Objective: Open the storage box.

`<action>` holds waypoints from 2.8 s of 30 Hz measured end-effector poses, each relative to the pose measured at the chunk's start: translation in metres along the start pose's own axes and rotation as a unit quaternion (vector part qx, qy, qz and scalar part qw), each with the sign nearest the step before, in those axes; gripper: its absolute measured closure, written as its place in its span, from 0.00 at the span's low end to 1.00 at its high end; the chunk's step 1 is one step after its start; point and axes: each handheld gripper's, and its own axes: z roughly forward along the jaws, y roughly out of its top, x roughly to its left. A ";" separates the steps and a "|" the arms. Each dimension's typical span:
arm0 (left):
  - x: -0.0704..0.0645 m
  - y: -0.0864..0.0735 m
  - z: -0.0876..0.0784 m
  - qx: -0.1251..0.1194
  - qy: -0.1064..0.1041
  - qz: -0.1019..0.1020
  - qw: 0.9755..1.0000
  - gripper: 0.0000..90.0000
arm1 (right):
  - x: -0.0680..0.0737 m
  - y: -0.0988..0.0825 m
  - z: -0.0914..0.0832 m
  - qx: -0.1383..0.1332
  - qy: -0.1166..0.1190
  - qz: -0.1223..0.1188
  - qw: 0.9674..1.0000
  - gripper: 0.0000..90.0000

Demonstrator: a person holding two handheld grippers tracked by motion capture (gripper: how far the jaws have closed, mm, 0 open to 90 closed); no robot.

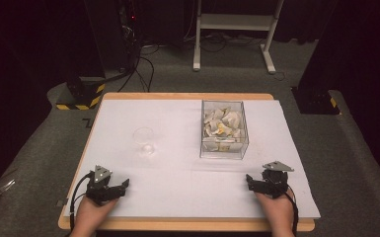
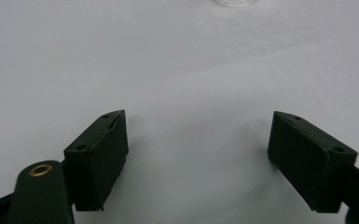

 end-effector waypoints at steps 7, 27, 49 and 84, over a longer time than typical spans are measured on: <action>0.000 0.000 0.000 0.000 0.001 0.000 1.000 0.23 | 0.000 0.002 -0.004 -0.012 -0.005 -0.008 1.000 0.14; 0.000 0.000 0.000 -0.001 0.001 0.002 1.000 0.23 | 0.016 0.005 -0.020 -0.052 0.010 -0.023 0.998 0.19; 0.000 0.000 0.000 0.001 -0.001 0.002 1.000 0.23 | 0.033 0.016 -0.030 -0.076 0.023 -0.018 0.997 0.21; 0.000 0.001 0.000 0.000 0.001 0.006 1.000 0.23 | 0.068 0.053 -0.012 -0.086 0.046 -0.048 0.994 0.25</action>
